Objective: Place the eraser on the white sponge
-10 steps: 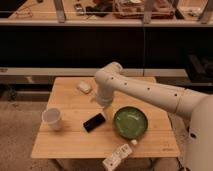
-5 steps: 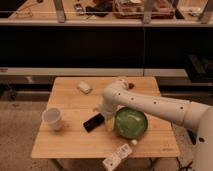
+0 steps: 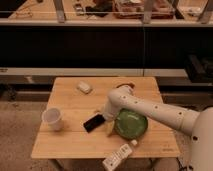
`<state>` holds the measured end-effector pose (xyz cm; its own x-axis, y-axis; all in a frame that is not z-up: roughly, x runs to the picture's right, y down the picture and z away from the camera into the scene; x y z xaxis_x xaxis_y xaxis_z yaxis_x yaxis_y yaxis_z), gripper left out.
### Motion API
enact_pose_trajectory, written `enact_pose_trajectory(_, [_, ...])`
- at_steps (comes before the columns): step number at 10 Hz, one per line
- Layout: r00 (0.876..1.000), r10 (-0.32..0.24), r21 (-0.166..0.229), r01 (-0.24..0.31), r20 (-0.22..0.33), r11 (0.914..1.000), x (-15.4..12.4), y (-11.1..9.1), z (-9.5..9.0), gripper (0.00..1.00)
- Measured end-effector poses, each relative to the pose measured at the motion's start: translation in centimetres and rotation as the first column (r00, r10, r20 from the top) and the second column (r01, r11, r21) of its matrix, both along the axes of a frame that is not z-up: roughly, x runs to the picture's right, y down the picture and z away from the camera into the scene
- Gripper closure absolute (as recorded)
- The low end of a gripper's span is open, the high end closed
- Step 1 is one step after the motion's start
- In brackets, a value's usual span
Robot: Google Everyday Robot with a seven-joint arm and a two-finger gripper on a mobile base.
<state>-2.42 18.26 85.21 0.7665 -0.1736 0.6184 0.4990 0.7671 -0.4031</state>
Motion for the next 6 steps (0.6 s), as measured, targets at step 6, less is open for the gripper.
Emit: enact_pose_trajectory(6, [0.985, -0.089, -0.045, 0.096, 0.149, 0.9943, -3.0, -2.0, 2.7, 0.38])
